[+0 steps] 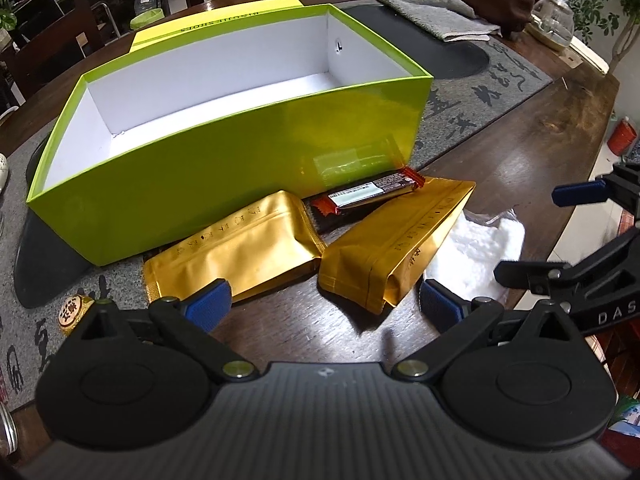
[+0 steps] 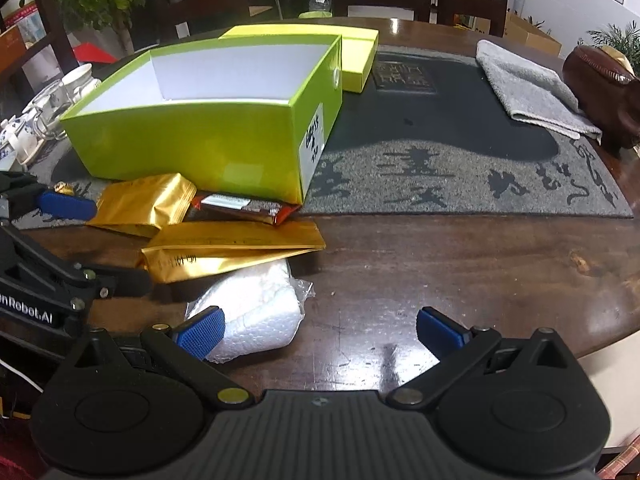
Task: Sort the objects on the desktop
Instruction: 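Lower the right gripper around the white bubble-wrapped packet and close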
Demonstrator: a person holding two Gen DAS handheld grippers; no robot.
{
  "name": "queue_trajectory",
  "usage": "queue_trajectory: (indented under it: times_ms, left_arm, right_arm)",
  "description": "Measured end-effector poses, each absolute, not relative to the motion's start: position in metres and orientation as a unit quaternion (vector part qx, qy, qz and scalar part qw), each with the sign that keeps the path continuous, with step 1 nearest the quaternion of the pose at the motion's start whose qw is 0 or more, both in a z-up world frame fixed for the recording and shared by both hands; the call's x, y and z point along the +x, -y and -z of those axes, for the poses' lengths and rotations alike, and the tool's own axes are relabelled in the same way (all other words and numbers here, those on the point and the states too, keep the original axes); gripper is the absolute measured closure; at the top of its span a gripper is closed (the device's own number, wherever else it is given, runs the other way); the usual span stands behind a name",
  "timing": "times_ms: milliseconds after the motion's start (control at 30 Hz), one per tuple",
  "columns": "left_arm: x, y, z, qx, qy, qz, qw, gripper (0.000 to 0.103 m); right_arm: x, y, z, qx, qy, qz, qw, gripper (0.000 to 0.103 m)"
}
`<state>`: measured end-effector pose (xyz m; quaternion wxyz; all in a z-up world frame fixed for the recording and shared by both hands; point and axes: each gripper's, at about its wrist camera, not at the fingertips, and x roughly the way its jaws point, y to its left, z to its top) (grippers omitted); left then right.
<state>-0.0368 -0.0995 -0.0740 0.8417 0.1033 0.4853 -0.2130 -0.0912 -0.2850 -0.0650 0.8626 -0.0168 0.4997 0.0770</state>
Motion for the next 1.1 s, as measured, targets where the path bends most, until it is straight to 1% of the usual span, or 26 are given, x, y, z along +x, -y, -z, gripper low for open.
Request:
queue_trajectory:
  times_ms: [367,833,1100]
  left_arm:
    - [-0.034,0.097,0.072,0.099,-0.486,0.208,0.843,0.002]
    - [-0.039,0.090,0.066,0.090,-0.486,0.217,0.842,0.002]
    - [-0.041,0.087,0.065,0.084,-0.487,0.225,0.840,0.002]
  right_arm:
    - [-0.096,0.283,0.076,-0.019,-0.519,-0.078,0.851,0.000]
    - [-0.097,0.272,0.066,-0.011,-0.503,-0.123,0.856,0.000]
    - [-0.094,0.258,0.070,-0.021,-0.504,-0.144,0.851,0.000]
